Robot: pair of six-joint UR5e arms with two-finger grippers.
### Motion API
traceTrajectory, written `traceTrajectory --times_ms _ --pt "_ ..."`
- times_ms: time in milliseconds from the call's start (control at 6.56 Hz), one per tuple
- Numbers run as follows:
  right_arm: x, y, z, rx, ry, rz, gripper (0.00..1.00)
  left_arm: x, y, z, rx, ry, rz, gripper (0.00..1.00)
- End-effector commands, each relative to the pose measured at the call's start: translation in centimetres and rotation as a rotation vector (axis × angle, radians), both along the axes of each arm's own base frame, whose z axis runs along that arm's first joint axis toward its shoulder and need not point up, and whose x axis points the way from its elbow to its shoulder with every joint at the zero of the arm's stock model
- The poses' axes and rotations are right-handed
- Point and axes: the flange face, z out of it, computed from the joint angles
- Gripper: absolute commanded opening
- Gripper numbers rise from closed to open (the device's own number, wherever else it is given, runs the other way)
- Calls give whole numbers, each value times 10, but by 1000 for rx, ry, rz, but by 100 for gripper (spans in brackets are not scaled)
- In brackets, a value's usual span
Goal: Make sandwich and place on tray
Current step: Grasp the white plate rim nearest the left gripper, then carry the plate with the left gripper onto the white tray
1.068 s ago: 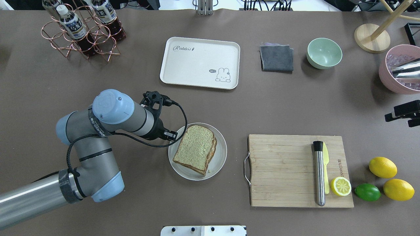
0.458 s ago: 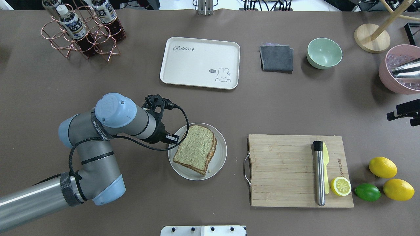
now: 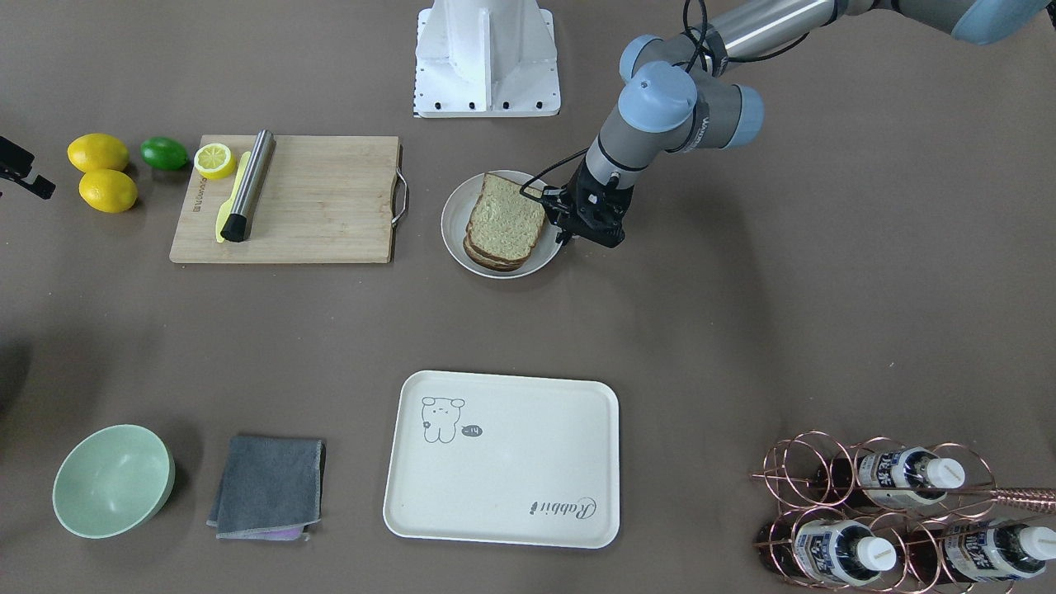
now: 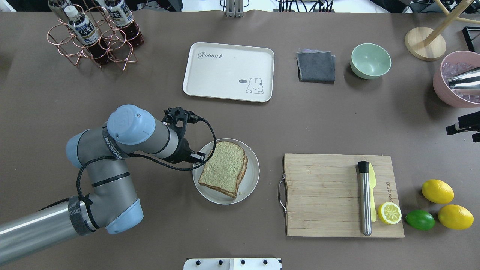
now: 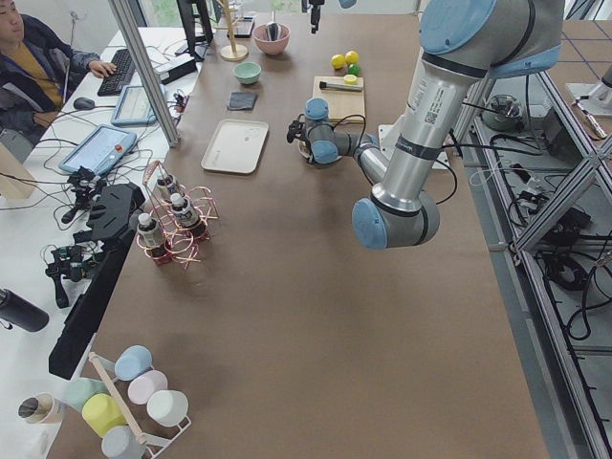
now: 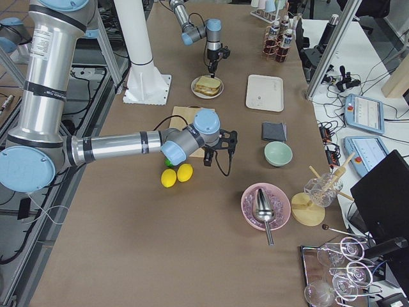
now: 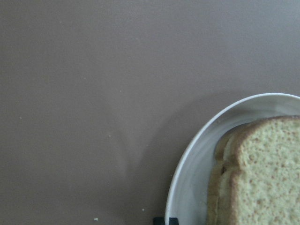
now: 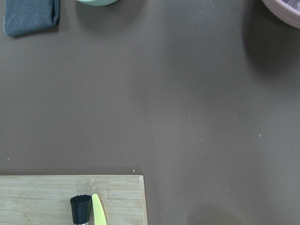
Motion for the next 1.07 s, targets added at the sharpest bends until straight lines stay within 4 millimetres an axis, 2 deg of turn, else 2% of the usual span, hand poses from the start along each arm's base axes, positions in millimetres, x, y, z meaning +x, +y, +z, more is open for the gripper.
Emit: traceTrajectory --times_ms 0,153,305,610,763,915 --pt "2 -1 -1 2 -2 6 100 -10 -7 -11 -75 70 -65 0" --pt "3 -1 0 6 0 4 100 -21 -19 -12 -88 77 -70 0" --pt "5 0 1 29 1 -7 100 -41 -40 -12 -157 89 -93 0" --pt "5 -1 0 35 0 -7 100 -69 -93 -20 -202 98 -149 0" --pt "7 0 0 42 1 -6 100 -74 -143 -28 -229 91 -159 0" --pt "9 -1 -1 49 1 -6 100 -69 -186 -36 -189 65 -159 0"
